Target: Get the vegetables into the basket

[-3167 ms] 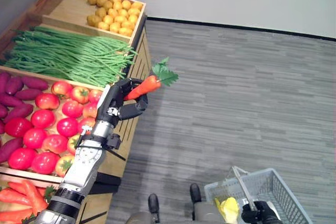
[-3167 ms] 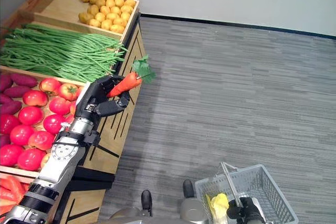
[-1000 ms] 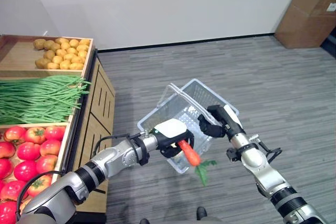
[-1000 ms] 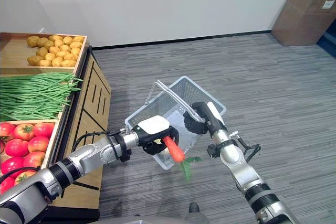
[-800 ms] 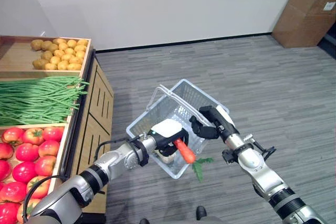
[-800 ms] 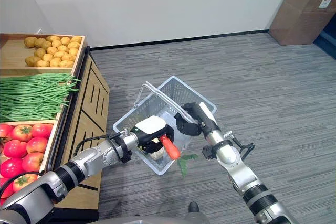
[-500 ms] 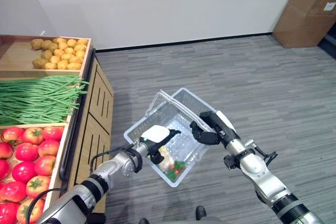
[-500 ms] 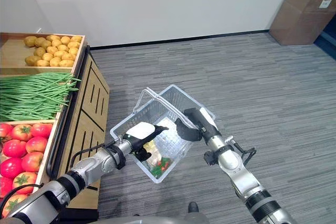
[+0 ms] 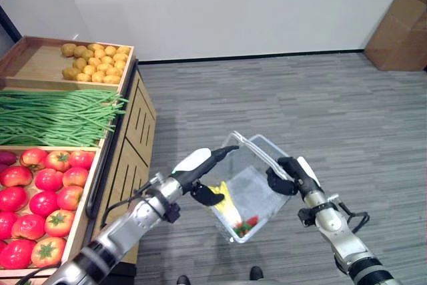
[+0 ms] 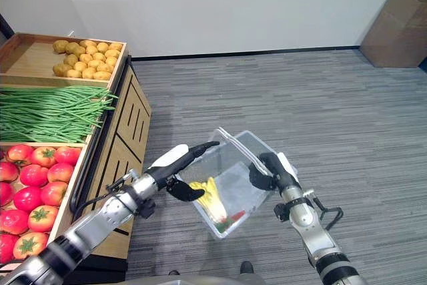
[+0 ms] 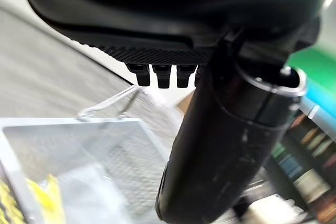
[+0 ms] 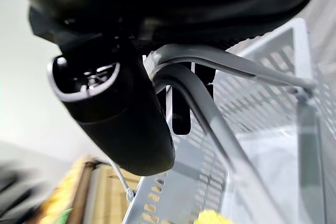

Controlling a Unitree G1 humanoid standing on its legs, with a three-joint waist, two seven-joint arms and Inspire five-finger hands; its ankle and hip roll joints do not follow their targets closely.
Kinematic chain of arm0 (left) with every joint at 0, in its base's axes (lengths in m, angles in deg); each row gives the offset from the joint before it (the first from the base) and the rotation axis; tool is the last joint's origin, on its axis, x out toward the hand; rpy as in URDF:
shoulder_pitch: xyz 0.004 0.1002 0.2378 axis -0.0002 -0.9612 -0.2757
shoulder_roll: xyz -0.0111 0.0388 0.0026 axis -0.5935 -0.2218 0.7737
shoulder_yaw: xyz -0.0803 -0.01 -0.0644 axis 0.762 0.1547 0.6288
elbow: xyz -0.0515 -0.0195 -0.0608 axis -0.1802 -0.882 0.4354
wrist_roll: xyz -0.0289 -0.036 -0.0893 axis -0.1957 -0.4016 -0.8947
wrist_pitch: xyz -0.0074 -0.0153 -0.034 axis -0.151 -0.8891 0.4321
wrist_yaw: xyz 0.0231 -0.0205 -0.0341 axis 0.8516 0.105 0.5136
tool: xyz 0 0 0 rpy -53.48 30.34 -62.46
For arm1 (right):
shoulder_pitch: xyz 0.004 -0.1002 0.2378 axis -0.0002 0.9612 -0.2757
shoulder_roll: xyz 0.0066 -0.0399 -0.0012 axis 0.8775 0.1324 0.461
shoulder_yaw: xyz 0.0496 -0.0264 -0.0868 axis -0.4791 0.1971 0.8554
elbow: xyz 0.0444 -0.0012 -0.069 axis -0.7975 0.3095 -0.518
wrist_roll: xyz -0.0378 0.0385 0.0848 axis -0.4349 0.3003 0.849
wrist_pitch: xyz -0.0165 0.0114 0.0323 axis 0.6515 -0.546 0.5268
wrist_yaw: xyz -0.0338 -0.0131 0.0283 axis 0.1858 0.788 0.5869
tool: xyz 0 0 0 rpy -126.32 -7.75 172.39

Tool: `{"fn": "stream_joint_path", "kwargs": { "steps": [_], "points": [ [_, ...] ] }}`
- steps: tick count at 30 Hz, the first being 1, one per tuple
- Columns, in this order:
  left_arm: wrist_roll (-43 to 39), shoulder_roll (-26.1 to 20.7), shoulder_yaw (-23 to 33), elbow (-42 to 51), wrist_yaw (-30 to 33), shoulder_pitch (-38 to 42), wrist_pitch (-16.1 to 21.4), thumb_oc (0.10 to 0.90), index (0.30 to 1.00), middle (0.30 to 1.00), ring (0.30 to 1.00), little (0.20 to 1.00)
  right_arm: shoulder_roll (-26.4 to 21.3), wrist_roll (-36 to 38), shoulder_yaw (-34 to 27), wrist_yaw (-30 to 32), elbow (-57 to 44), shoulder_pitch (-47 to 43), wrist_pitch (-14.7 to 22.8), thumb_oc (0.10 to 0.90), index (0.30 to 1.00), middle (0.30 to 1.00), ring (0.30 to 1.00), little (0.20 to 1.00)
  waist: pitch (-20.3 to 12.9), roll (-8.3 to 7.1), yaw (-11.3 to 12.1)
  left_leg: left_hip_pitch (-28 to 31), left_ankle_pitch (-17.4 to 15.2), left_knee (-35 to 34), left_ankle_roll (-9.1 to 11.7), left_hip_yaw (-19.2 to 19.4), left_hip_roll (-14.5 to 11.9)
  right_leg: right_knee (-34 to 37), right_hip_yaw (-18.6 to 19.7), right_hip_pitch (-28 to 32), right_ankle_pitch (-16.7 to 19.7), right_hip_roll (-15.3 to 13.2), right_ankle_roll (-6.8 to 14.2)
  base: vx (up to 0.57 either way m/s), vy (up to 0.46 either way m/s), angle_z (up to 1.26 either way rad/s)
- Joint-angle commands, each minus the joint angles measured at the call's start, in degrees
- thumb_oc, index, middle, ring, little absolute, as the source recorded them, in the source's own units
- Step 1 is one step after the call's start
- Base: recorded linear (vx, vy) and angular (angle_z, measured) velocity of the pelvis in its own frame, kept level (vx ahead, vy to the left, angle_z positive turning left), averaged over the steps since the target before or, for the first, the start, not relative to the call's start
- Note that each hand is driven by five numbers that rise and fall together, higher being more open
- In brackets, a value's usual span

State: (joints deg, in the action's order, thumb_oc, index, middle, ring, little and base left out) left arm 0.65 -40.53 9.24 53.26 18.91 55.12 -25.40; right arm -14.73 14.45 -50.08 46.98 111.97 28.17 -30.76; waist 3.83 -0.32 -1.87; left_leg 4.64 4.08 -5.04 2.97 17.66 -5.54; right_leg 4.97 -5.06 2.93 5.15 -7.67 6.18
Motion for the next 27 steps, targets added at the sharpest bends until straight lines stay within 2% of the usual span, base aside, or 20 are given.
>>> {"fn": "stream_joint_path", "kwargs": {
  "steps": [1, 3, 4, 6, 10, 12, 16, 23, 27],
  "points": [
    [-15.3, 0.8, 3.9, -4.3, -3.2, 1.2, 1.7, 0.900, 1.000, 1.000, 1.000, 1.000, -0.2, -1.2, -7.7, 6.8, -3.8, -7.0, 4.8, 0.400, 0.300, 0.300, 0.300, 0.300, -3.3, -1.73, 0.2, -0.3, -2.4, 0.0, 1.3, -4.6, -0.5, 0.0, 0.3, -0.9, 0.5, -1.3, 3.1, -0.01, -0.006, 0.05],
    [-18.3, 0.9, 6.8, -7.2, -3.5, -4.4, 0.6, 0.900, 1.000, 1.000, 1.000, 1.000, -0.2, -2.1, -9.2, 8.4, 3.0, -6.8, 4.2, 0.400, 0.300, 0.300, 0.300, 0.300, -3.1, -1.74, 0.8, -0.5, -2.1, 0.0, 1.3, -5.0, -0.5, 0.0, 0.0, -0.8, 0.5, -1.3, 3.0, -0.02, -0.016, 0.05],
    [-16.5, 0.6, 8.4, -10.4, -4.2, -7.0, 0.3, 0.900, 1.000, 1.000, 1.000, 1.000, -0.3, -1.7, -10.4, 8.7, 7.9, -6.6, 3.8, 0.400, 0.300, 0.300, 0.300, 0.300, -2.9, -1.73, 1.2, -0.7, -1.9, 0.0, 1.3, -5.4, -0.5, 0.0, -0.3, -0.8, 0.5, -1.3, 3.0, -0.03, -0.016, 0.07],
    [-15.8, 0.5, 8.6, -11.5, -4.5, -7.5, 0.0, 0.900, 1.000, 1.000, 1.000, 1.000, -0.6, -1.9, -10.6, 8.8, 9.3, -6.6, 3.6, 0.400, 0.300, 0.300, 0.300, 0.300, -2.9, -1.72, 1.3, -0.8, -1.9, 0.0, 1.3, -5.6, -0.5, 0.0, -0.4, -0.8, 0.5, -1.3, 3.0, -0.01, -0.008, 0.13],
    [-16.9, 7.4, 11.7, -30.0, -4.6, -10.7, -3.4, 0.900, 1.000, 1.000, 1.000, 1.000, -1.9, -2.6, -11.3, 8.6, 22.4, -7.2, 1.5, 0.400, 0.300, 0.300, 0.300, 0.300, -2.5, -1.69, 1.9, -1.2, -1.5, 0.0, 1.2, -6.3, -0.4, 0.0, -1.1, -0.8, 0.7, -1.4, 3.0, -0.03, -0.007, 0.11],
    [-17.0, 8.3, 12.0, -31.8, -4.9, -11.1, -3.7, 0.900, 1.000, 1.000, 1.000, 1.000, -2.1, -2.6, -11.1, 8.5, 24.0, -7.6, 1.3, 0.400, 0.300, 0.300, 0.300, 0.300, -2.5, -1.70, 2.0, -1.4, -1.4, 0.0, 1.2, -6.4, -0.3, 0.0, -1.1, -0.9, 0.7, -1.4, 3.0, -0.03, -0.004, 0.10],
    [-9.3, 15.1, 14.0, -50.3, -2.2, -8.9, -5.0, 0.900, 1.000, 1.000, 1.000, 1.000, -3.1, -1.7, -10.8, 6.3, 41.9, -10.4, -1.1, 0.400, 0.300, 0.300, 0.300, 0.300, -2.3, -1.73, 2.5, -1.9, -1.2, 0.0, 1.2, -6.9, -0.3, 0.0, -1.8, -1.0, 0.8, -1.5, 2.7, -0.04, -0.015, 0.10],
    [0.9, 20.2, 16.5, -67.2, 2.5, -5.5, -6.8, 0.900, 1.000, 1.000, 1.000, 1.000, -5.4, -2.0, -12.1, 5.8, 50.8, -11.5, -3.2, 0.400, 0.300, 0.300, 0.300, 0.300, -2.0, -1.65, 2.8, -2.5, -1.0, 0.0, 1.5, -7.2, -0.4, 0.0, -2.0, -1.5, 0.9, -1.5, 2.6, -0.01, -0.007, 0.03],
    [4.7, 20.5, 17.0, -69.3, 4.2, -5.0, -6.5, 0.900, 1.000, 1.000, 1.000, 1.000, -6.2, -3.1, -12.0, 5.5, 51.8, -11.4, -3.7, 0.400, 0.300, 0.300, 0.300, 0.300, -2.0, -1.64, 2.7, -2.6, -1.1, 0.0, 1.6, -7.1, -0.5, 0.0, -1.8, -1.5, 0.8, -1.4, 2.5, 0.00, 0.000, 0.00]
  ]
}}
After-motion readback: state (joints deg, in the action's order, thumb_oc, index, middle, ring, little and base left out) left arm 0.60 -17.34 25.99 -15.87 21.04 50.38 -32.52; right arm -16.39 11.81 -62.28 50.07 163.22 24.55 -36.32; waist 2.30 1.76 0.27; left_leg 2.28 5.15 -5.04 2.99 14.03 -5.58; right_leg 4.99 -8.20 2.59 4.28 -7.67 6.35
